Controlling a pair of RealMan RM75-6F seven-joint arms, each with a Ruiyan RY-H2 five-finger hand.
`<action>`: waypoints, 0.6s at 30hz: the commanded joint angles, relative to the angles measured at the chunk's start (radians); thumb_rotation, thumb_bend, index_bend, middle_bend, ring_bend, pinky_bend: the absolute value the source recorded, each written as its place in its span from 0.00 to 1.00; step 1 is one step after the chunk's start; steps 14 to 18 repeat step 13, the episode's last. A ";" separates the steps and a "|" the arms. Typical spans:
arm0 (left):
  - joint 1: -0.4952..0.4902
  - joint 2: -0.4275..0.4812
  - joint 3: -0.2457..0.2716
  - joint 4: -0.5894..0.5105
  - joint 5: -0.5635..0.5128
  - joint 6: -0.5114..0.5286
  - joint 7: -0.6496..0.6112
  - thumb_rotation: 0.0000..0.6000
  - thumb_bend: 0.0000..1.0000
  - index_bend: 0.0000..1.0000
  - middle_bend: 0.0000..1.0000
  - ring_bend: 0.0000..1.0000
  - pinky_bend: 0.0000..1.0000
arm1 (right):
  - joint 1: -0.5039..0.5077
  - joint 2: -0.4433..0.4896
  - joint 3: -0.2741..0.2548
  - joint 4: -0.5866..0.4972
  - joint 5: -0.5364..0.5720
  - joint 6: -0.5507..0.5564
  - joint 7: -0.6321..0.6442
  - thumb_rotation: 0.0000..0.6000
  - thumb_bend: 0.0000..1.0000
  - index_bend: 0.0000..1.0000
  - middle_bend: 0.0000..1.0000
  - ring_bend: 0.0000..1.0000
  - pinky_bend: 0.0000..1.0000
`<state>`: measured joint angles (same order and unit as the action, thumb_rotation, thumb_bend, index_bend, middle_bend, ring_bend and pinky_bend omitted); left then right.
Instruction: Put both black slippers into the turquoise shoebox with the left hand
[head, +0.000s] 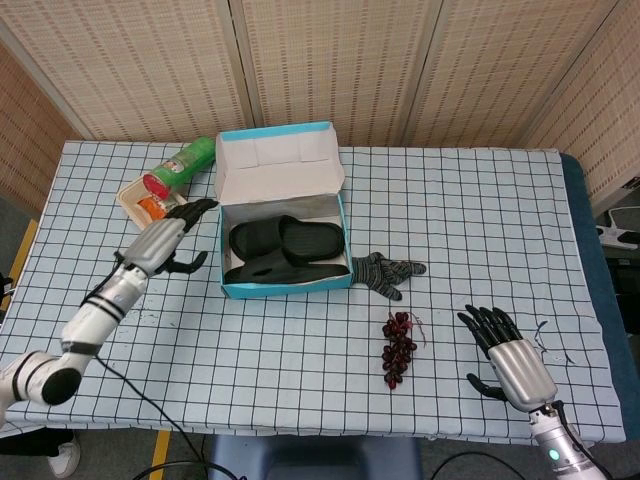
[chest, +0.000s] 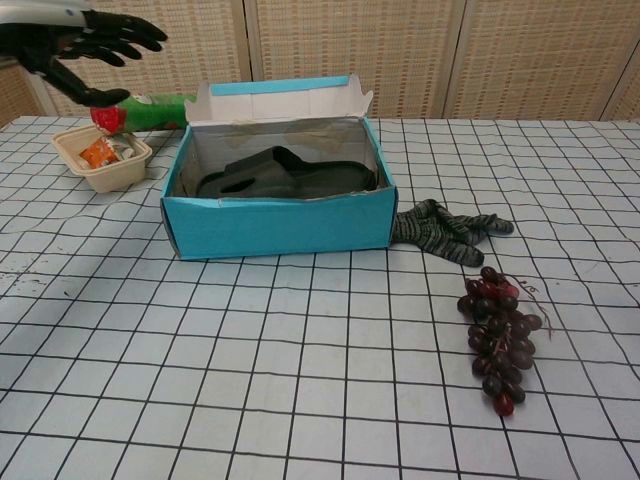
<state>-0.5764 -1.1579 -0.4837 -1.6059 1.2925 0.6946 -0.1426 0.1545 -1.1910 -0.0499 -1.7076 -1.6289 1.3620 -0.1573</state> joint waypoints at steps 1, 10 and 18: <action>0.427 -0.006 0.265 0.006 0.405 0.612 0.018 1.00 0.47 0.00 0.00 0.00 0.03 | -0.023 -0.070 0.030 0.044 0.050 0.029 -0.123 1.00 0.16 0.00 0.00 0.00 0.00; 0.526 -0.051 0.359 0.170 0.395 0.789 0.023 1.00 0.47 0.00 0.00 0.00 0.00 | -0.054 -0.103 0.036 0.029 0.045 0.092 -0.191 1.00 0.16 0.00 0.00 0.00 0.00; 0.524 -0.040 0.373 0.161 0.389 0.789 0.040 1.00 0.47 0.00 0.00 0.00 0.00 | -0.061 -0.099 0.037 0.022 0.046 0.100 -0.190 1.00 0.16 0.00 0.00 0.00 0.00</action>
